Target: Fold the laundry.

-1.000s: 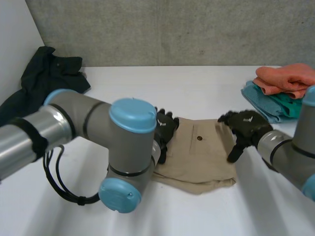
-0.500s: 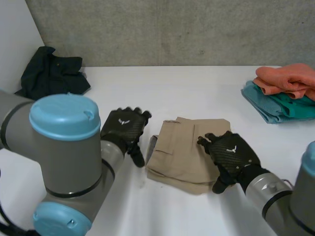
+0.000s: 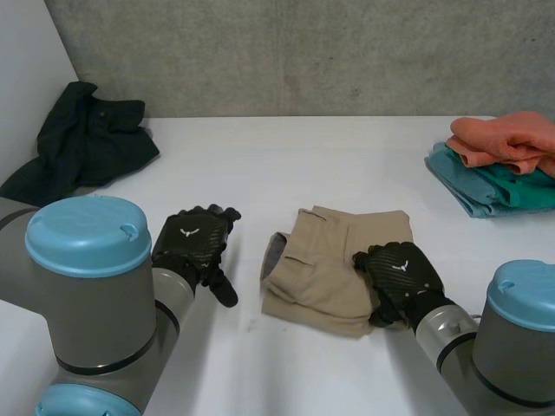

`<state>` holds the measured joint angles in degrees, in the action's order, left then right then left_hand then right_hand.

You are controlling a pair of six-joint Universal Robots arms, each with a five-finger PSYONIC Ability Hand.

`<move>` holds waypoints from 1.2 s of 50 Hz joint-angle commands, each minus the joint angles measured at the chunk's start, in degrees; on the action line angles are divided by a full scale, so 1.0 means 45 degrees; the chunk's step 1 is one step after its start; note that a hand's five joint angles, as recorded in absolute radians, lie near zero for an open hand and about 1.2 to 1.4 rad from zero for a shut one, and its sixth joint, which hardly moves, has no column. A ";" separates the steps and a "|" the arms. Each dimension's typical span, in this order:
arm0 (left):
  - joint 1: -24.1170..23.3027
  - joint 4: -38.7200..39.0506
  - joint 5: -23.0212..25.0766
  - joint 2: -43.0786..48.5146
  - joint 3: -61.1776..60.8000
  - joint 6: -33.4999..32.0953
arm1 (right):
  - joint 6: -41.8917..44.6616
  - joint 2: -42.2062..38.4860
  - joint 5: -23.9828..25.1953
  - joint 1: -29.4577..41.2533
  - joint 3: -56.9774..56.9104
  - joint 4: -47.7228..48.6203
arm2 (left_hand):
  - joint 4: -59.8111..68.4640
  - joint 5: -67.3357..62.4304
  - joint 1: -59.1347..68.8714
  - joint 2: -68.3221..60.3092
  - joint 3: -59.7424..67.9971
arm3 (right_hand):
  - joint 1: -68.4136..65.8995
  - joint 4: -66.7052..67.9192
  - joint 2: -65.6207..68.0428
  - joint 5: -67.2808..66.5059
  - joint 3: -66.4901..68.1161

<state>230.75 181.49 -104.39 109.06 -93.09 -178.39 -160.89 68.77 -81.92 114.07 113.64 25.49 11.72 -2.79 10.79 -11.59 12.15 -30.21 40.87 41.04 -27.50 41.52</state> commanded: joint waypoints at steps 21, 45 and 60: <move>0.0148 0.0119 0.0013 -0.0076 -0.0270 -0.0005 | 0.5457 -0.0535 0.0605 -0.0113 -0.2712 0.0331 | -0.0223 0.0460 -0.0017 0.0193 -0.0319 | -1.1064 0.8696 0.8659 -0.9444 0.8552; 0.0715 0.0373 0.0013 -0.0018 -0.0485 -0.0005 | -0.0475 -0.4495 0.3357 -0.6456 -1.5971 -0.1697 | -0.0186 0.0423 0.0020 0.0156 -0.0282 | -1.1064 0.8696 0.8659 -0.9444 0.8552; 0.0715 0.0587 0.0013 0.0119 -0.0524 -0.0005 | -0.0869 -0.8229 0.7011 -0.9429 -1.7187 -0.2638 | -0.0186 0.0423 0.0020 0.0156 -0.0282 | -1.1064 0.8696 0.8659 -0.9444 0.8552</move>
<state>233.98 183.35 -104.32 109.46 -95.27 -178.42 -165.31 36.85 -55.51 74.81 36.44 13.70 11.72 -2.79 10.79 -11.59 12.15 -53.29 68.84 67.35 -53.69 67.43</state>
